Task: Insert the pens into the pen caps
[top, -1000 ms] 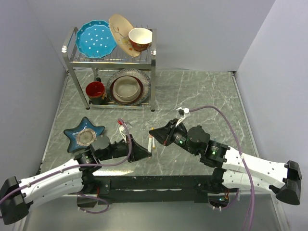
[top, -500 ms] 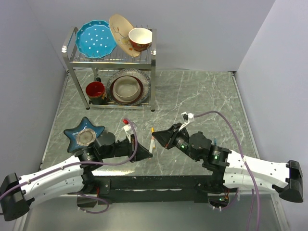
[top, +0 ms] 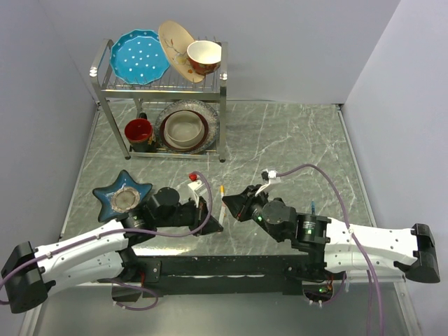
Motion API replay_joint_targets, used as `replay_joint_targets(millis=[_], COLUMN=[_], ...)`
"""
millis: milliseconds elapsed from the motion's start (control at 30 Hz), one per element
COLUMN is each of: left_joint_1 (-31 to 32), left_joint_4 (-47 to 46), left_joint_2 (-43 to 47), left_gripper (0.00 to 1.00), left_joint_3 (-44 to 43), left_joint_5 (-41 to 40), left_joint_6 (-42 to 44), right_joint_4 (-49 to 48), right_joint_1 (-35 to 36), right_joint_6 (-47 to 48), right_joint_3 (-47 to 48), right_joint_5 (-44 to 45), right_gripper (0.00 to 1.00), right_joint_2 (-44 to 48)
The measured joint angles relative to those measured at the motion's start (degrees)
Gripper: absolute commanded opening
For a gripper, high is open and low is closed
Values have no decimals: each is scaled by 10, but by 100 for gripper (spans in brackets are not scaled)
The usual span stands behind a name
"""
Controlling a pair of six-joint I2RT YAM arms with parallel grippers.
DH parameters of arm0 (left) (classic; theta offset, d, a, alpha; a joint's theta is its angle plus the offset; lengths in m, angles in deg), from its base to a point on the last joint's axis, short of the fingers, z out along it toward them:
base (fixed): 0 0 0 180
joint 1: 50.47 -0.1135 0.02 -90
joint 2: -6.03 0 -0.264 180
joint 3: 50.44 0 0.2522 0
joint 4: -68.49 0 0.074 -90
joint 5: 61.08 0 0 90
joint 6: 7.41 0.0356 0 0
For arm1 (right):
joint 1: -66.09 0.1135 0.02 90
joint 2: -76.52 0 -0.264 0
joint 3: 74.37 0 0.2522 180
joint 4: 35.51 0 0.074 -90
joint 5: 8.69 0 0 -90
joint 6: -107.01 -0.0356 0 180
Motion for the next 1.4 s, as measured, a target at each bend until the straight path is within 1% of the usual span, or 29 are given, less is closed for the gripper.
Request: replay_joint_targets(millis=[100, 133, 233, 267, 433, 567, 600, 700, 867, 1233, 1300, 1333, 1367, 1400], left_joint_1=[2, 2, 2, 2, -5, -14, -14, -13, -14, -14, -14, -14, -14, -13], left_joint_4=[1, 0, -5, -8, -51, -85, -88, -97, -116, -119, -118, -118, -118, -118], left_joint_2=[-11, -13, -21, -23, -24, -3, 6, 27, 57, 72, 73, 73, 74, 76], left_gripper=[1, 1, 1, 1, 1, 1, 1, 1, 1, 1, 1, 1, 1, 1], left_joint_3=[-4, -5, -10, -12, -25, -32, -32, -32, -23, -16, -16, -16, -16, -16], left_joint_5=[1, 2, 4, 6, -8, -19, -20, -18, -6, 31, 36, 38, 41, 42], left_joint_6=[2, 2, 4, 4, 7, 14, 15, 19, 22, 35, 35, 35, 36, 35], right_joint_4=[17, 23, 38, 42, 60, 63, 63, 55, 47, 24, 24, 24, 24, 23], right_joint_1=[8, 9, 11, 12, 27, 39, 39, 39, 39, 39, 39, 39, 39, 39], right_joint_6=[-10, -14, -17, -17, -14, 7, 15, 44, 85, 146, 151, 153, 155, 157], right_joint_3=[7, 9, 19, 24, 33, 33, 33, 33, 41, 83, 87, 89, 91, 92], right_joint_5=[20, 24, 35, 40, 37, 25, 25, 19, 3, -44, -47, -48, -51, -54], right_gripper=[8, 14, 25, 27, 43, 50, 54, 61, 62, 56, 50, 44, 30, 23], right_joint_2=[-5, -5, -6, -5, 14, 42, 50, 73, 89, 33, 22, 16, 11, 6])
